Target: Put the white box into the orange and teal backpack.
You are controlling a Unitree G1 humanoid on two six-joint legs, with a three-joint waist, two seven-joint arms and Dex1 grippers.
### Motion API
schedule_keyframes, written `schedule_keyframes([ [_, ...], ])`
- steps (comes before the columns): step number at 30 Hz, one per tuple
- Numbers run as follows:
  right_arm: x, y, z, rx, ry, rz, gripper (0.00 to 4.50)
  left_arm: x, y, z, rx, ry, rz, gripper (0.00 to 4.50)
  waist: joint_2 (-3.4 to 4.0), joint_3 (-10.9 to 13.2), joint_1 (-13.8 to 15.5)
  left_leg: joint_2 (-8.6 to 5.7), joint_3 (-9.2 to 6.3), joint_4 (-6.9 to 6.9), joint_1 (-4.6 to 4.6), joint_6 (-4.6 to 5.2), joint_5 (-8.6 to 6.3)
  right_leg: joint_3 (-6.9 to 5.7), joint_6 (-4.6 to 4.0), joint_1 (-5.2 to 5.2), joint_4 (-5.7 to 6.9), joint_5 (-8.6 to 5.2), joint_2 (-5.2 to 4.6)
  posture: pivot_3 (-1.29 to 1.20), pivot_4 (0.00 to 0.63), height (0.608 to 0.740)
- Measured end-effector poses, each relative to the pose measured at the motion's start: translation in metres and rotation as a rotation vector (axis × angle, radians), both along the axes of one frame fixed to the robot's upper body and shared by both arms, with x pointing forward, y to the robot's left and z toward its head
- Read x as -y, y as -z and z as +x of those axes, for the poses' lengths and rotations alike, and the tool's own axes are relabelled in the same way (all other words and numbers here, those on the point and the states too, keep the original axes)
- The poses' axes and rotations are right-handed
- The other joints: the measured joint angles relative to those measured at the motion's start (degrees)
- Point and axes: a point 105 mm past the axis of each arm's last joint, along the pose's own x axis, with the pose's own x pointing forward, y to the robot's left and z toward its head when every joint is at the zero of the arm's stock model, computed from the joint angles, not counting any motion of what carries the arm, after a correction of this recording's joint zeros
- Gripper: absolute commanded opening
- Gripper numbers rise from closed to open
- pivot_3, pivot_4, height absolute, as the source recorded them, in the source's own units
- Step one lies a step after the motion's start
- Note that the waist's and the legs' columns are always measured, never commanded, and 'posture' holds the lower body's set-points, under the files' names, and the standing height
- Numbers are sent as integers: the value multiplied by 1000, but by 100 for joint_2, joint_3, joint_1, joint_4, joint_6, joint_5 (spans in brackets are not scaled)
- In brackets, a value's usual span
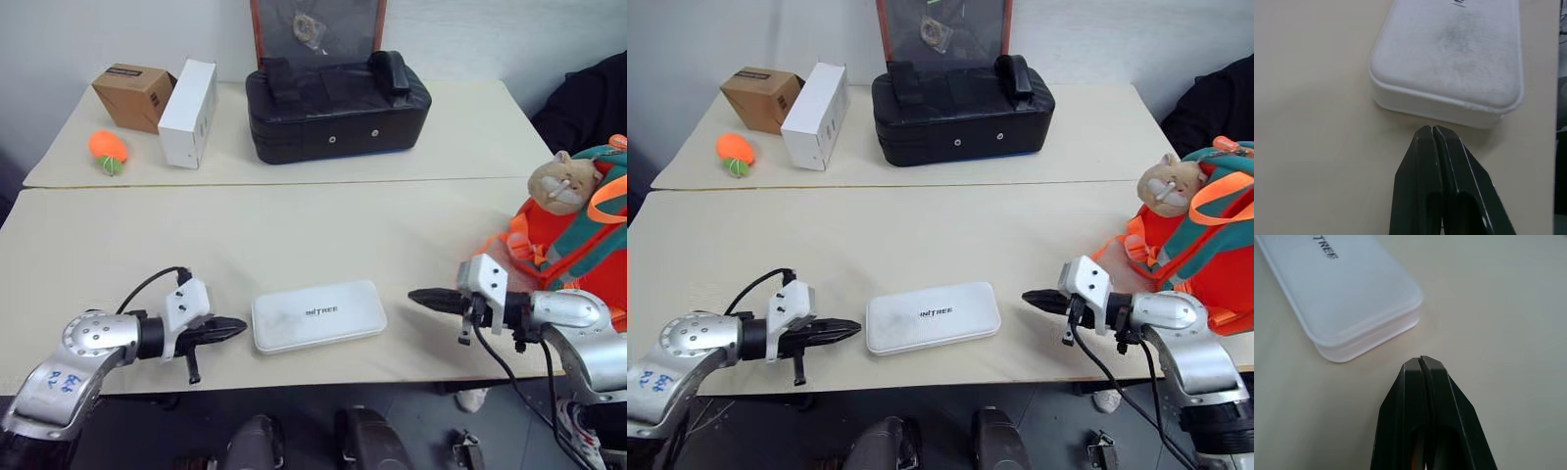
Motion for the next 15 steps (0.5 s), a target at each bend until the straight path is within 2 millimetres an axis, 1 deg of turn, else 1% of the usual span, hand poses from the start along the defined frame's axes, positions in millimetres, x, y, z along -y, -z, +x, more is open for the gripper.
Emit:
schedule_keyframes([
  [5, -1, 2, 0, -6, -53, -25, 0, 4, 2, 8, 14, 10, 10, 37, 0, 0, -3, -1, 4, 14, 0, 6, 0, 2, 2, 2, 6, 1, -1, 0, 150, 740],
  [11, -6, 5, -12, -52, -106, -9, 0, 7, 1, 29, 55, -6, -6, 37, -1, 0, 40, -1, 0, 21, 3, 5, 8, -1, 2, 3, 22, 1, 0, 0, 150, 740],
  [13, -6, 6, -13, -58, -101, -8, 0, 9, -2, 37, 69, -20, -32, 37, -1, 0, 70, -1, 1, 27, 2, 7, 8, 0, 3, 3, 25, 1, -1, 0, 150, 740],
  [15, -7, 5, -13, -52, -102, -8, 0, 11, -4, 41, 79, -22, -40, 37, -1, 0, 78, -1, 1, 26, 2, 7, 8, 1, 3, 2, 26, 1, -1, 0, 150, 740],
])
